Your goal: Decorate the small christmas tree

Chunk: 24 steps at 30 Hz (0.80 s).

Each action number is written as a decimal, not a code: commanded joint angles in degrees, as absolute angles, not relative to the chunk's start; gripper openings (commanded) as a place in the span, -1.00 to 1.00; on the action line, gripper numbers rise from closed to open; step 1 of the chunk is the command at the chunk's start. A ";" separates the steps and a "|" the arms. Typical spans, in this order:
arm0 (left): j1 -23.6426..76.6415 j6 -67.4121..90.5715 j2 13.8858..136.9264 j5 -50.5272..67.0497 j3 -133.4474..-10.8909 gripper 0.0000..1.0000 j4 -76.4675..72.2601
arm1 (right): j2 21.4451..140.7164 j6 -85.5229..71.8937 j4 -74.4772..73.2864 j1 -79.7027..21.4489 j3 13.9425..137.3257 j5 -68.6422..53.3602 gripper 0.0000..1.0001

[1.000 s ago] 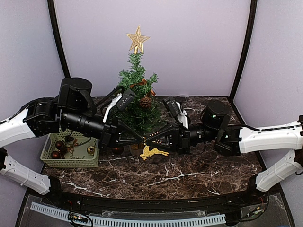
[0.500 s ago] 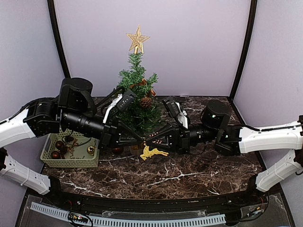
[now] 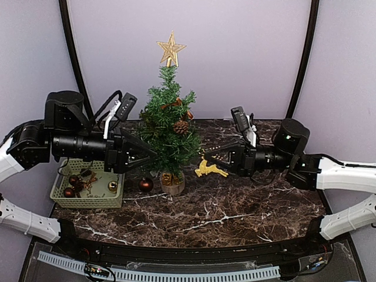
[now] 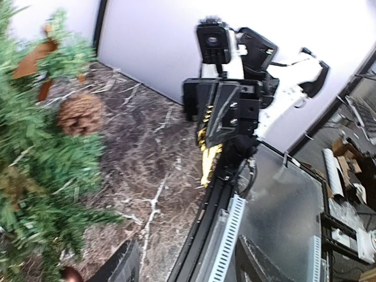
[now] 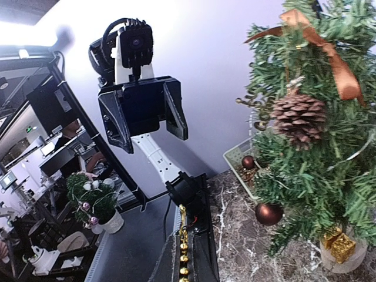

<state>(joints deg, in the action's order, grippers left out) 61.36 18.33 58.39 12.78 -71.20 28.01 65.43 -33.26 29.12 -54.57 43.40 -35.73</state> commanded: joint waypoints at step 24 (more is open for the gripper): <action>47.17 21.22 60.57 11.22 -70.86 0.16 17.69 | 75.33 -37.63 23.84 -53.94 57.08 -34.35 -1.00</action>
